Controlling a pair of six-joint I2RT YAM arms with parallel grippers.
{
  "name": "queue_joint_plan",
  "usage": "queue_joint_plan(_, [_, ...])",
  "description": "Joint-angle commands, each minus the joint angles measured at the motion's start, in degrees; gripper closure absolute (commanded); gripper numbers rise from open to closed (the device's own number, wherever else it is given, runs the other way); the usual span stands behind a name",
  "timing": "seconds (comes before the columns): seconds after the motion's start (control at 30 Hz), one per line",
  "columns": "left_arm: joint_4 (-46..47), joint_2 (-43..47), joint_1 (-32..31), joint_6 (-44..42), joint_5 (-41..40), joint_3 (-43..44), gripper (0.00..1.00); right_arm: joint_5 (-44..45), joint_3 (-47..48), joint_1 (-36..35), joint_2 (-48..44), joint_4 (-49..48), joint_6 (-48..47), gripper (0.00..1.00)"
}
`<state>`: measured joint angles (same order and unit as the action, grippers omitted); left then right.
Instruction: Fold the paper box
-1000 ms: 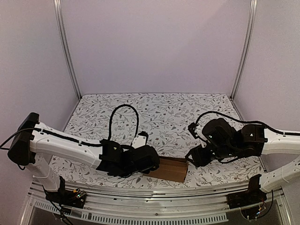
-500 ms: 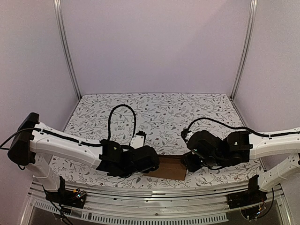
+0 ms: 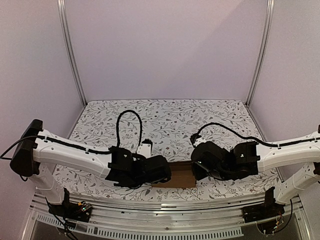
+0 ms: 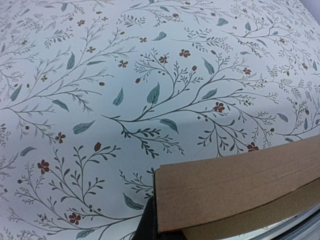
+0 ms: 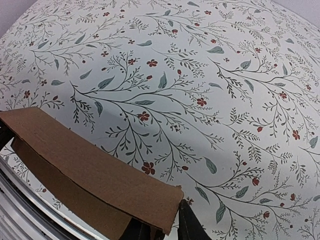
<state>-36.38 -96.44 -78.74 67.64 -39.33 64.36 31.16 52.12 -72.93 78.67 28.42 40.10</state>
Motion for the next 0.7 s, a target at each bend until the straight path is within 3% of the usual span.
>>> queue_joint_plan(0.0, [-5.86, -2.16, -1.02, 3.11, -1.21, 2.73, 1.00, 3.82, 1.07, -0.75, 1.70, -0.78, 1.45, 0.84])
queue_joint_plan(0.67, [-8.93, -3.65, -0.98, 4.51, -1.81, 5.52, 1.00, 7.18, -1.39, -3.51, 3.31, -1.84, 5.08, 1.00])
